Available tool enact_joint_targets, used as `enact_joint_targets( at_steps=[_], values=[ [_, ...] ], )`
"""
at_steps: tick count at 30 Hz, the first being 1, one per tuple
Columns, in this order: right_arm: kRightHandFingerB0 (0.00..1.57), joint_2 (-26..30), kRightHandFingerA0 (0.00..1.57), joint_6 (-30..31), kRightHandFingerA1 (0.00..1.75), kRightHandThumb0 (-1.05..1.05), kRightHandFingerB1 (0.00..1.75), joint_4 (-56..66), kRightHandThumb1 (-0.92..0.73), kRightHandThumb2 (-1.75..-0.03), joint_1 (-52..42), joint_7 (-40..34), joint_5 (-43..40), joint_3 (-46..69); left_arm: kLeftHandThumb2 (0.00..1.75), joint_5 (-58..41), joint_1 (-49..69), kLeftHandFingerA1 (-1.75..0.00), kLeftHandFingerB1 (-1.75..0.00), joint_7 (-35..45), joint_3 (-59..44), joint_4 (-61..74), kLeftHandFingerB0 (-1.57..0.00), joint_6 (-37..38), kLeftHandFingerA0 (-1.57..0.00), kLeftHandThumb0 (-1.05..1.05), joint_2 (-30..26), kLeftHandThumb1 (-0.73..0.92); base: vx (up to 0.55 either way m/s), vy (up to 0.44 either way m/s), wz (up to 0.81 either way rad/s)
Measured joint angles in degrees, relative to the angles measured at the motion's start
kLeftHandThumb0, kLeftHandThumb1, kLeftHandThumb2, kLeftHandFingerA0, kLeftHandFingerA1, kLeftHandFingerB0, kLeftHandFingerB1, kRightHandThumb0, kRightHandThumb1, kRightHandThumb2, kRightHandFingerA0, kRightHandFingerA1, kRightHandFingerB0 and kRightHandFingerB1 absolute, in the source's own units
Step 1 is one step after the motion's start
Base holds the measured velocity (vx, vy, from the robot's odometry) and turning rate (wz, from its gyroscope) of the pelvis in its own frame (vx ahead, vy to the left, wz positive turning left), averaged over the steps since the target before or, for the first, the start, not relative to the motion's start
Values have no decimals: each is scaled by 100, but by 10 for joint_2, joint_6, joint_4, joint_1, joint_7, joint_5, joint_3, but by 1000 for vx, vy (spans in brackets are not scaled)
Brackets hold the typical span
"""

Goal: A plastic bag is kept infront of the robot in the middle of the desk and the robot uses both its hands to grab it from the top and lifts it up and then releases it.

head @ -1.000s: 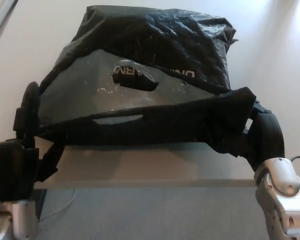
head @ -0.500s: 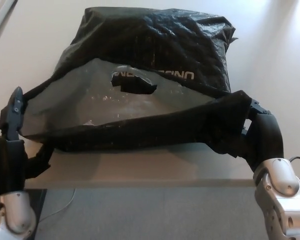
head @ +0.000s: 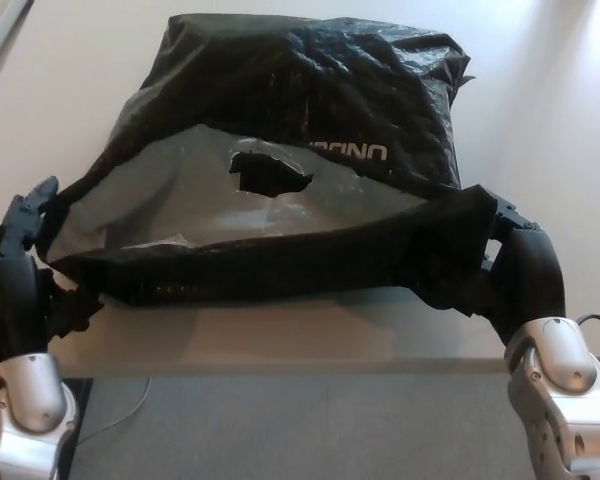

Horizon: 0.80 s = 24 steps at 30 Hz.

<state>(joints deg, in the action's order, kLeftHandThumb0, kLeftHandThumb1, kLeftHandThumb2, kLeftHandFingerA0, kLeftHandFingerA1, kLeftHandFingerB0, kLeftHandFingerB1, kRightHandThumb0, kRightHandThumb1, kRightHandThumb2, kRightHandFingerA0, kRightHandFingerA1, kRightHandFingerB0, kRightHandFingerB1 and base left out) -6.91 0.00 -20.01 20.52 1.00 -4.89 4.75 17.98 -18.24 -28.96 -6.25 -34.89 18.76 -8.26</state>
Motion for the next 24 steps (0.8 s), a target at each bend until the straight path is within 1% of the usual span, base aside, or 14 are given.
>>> enact_joint_targets(
  at_steps=[1, 2, 3, 8, 10, 11, 13, 14, 15, 16, 17, 18, 22, 24],
  values=[
    [62, 0, 91, 0, 175, -32, 175, 0, -67, -58, 0, 0, 0, 0, 63, -9, 0, -132, -96, 10, -4, 7, -101, -7, -97, -22, 1, 63, 0, 0, 0],
    [62, -1, 91, 0, 175, -32, 175, -1, -67, -58, 0, -1, 0, -1, 63, -17, 0, -132, -96, 20, -8, 14, -101, -14, -97, -22, 2, 63, 0, 0, 0],
    [62, -2, 87, 0, 175, -31, 175, -1, -68, -58, 0, -1, 1, -1, 58, -26, 0, -137, -109, 30, -11, 21, -100, -20, -100, -26, 3, 61, 0, 0, 0],
    [59, -5, 86, 0, 175, -31, 175, -5, -67, -58, 0, -4, 0, 0, 61, -59, 0, -141, -122, 76, -17, 64, -97, -59, -95, -28, 13, 61, 0, 0, 0],
    [61, -6, 83, 0, 175, -32, 175, -7, -68, -57, 0, -6, -1, 3, 58, -71, 0, -140, -117, 98, -15, 87, -98, -80, -97, -27, 13, 62, 0, 0, 0],
    [59, -7, 87, 0, 175, -31, 175, -8, -67, -58, 0, -6, -1, 4, 58, -74, 0, -148, -124, 102, -15, 92, -97, -84, -97, -28, 13, 62, 0, 0, 0],
    [59, -7, 87, 0, 175, -31, 175, -11, -67, -58, 0, -7, -3, 7, 58, -82, 0, -143, -122, 122, -11, 109, -98, -101, -96, -28, 13, 62, 0, 0, 0],
    [61, -8, 84, 0, 175, -33, 175, -12, -68, -57, 0, -7, -4, 9, 59, -84, 1, -162, -132, 130, -10, 116, -94, -108, -95, -21, 13, 64, 0, 0, 0],
    [62, -8, 84, 0, 175, -33, 175, -13, -68, -57, 0, -7, -5, 10, 86, -91, 3, -134, -116, 141, -10, 123, -105, -114, -122, -24, 13, 42, 0, 0, 0],
    [59, -8, 88, 0, 175, -33, 175, -14, -67, -58, 0, -7, -5, 10, 86, -97, 3, -134, -116, 149, -10, 127, -108, -116, -124, -24, 13, 40, 0, 0, 0],
    [59, -8, 88, 0, 175, -33, 175, -15, -67, -58, 0, -7, -6, 10, 86, -102, 5, -134, -116, 158, -10, 131, -108, -120, -124, -24, 12, 40, 0, 0, 0],
    [59, -8, 87, 0, 175, -36, 175, -16, -66, -58, 0, -7, -6, 10, 59, -106, 7, -153, -121, 170, -8, 135, -105, -123, -104, -23, 12, 55, 0, 0, 0],
    [59, -9, 88, 0, 175, -35, 175, -19, -66, -58, 1, -9, -8, 10, 65, -118, 19, -153, -116, 200, 5, 161, -106, -131, -108, -30, 11, 52, 0, 0, 0],
    [59, -10, 87, 0, 175, -34, 175, -19, -66, -58, 1, -10, -8, 10, 60, -118, 22, -152, -125, 204, 11, 171, -104, -133, -106, -25, 12, 56, 0, 0, 0]
  ],
)
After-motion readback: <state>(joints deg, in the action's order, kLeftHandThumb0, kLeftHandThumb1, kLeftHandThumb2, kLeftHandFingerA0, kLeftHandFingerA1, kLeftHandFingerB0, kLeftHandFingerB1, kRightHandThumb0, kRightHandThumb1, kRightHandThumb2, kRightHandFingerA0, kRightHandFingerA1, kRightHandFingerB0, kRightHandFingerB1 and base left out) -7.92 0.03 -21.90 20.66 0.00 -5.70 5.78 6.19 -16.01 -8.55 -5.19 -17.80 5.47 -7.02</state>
